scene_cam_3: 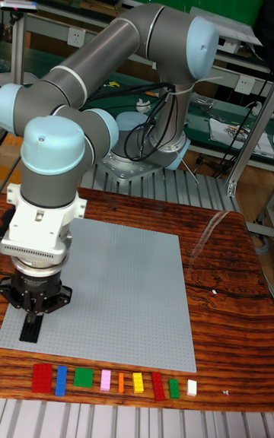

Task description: Build with small Lego blocks

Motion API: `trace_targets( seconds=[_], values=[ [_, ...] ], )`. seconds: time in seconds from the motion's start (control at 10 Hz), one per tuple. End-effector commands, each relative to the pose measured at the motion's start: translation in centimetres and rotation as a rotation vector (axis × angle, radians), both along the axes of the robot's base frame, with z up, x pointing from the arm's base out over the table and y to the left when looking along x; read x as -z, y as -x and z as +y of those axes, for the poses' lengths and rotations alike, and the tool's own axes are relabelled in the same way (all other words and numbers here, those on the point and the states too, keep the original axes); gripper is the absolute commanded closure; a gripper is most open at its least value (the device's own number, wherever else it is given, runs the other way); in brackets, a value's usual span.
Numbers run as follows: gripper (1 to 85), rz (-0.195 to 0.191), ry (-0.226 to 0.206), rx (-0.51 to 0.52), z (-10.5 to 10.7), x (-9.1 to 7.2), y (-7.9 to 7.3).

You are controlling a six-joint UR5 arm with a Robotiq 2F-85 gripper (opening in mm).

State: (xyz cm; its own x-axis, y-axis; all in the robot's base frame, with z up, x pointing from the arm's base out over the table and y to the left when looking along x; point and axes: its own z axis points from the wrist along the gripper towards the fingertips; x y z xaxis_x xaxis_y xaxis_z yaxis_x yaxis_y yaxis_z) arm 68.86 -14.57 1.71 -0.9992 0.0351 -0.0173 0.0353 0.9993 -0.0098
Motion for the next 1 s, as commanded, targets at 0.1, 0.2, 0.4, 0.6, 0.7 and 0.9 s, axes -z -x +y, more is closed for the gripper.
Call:
trace_targets(
  seconds=[0.1, 0.2, 0.4, 0.6, 0.7, 0.9],
  values=[
    [84.7, -0.006, 0.036, 0.033, 0.0, -0.5, -1.6],
    [84.7, -0.01, 0.034, 0.031, 0.0, -0.5, -1.9],
    [84.7, -0.016, 0.035, 0.028, -0.1, -0.5, -2.2],
    [84.7, -0.014, 0.036, 0.022, -0.1, -0.5, -2.1],
    [84.7, -0.016, 0.032, 0.023, 0.0, -0.5, -2.2],
    [84.7, -0.04, 0.006, 0.032, 0.8, 0.2, -2.8]
  ],
)
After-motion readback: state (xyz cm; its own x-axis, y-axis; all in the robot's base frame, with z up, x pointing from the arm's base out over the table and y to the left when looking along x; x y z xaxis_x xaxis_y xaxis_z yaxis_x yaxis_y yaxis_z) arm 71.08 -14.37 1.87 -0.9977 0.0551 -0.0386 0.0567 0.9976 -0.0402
